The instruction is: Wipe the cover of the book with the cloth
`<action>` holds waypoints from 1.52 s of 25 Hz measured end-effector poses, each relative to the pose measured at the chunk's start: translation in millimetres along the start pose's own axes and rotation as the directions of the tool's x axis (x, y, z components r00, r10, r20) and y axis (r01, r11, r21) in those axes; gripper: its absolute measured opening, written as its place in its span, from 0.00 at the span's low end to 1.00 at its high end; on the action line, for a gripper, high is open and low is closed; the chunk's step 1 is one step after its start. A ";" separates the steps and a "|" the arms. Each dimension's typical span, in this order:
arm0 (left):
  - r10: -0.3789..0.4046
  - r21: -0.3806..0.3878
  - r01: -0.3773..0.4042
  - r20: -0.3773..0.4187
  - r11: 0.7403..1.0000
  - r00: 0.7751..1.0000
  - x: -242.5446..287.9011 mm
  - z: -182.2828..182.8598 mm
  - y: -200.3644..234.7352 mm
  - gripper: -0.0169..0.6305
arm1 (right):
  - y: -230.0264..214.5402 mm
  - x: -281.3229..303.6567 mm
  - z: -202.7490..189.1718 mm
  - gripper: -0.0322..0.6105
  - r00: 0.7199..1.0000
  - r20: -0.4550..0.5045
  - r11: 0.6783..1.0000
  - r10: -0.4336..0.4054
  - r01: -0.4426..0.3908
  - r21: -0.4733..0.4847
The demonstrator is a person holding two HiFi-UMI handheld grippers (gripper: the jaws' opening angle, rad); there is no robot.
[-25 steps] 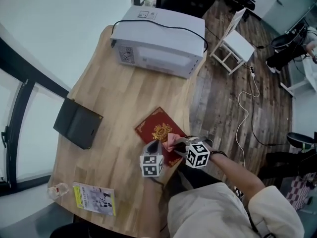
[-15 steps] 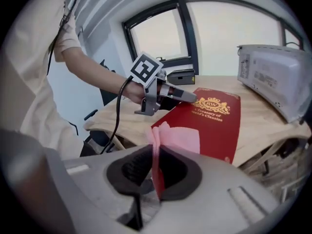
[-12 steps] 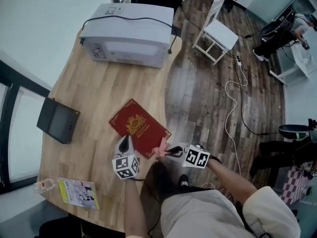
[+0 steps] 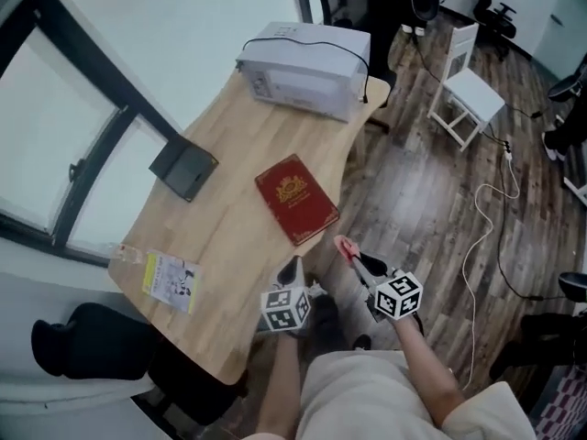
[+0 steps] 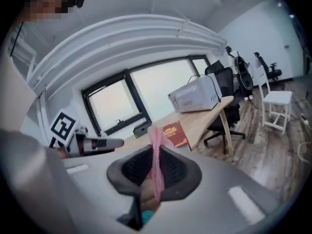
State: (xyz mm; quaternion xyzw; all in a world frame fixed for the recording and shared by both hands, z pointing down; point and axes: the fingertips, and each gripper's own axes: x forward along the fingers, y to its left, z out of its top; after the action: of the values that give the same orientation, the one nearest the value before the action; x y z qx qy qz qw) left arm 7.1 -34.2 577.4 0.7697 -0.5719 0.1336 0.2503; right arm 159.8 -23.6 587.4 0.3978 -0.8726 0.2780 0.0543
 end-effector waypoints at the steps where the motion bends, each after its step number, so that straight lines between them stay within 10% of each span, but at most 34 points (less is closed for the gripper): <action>1: -0.008 -0.011 0.008 0.015 1.000 1.000 -13.0 -3.8 -12.2 0.04 | 3.9 -10.8 1.6 0.11 0.999 0.039 1.000 -0.006 0.005 0.029; 11: 0.048 -0.024 -0.045 0.145 0.999 0.988 -131.0 -28.3 -71.0 0.04 | 67.1 -83.1 -6.7 0.10 0.988 0.129 0.994 -0.083 0.092 -0.064; 20: 0.055 0.112 -0.065 0.094 0.992 0.994 -168.7 -31.9 -77.9 0.04 | 94.1 -110.9 -35.1 0.09 0.988 0.102 0.989 -0.115 0.123 -0.082; 38: 0.064 0.109 -0.076 0.109 0.991 0.992 -172.2 -40.4 -88.6 0.04 | 93.2 -124.8 -40.0 0.08 0.981 0.060 0.958 -0.185 0.193 -0.210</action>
State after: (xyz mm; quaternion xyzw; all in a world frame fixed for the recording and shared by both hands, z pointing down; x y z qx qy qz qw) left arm 40.8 147.2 505.9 0.7679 -0.6027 0.1337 0.1709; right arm 171.8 129.7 540.3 0.4765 -0.8565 0.1676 0.1058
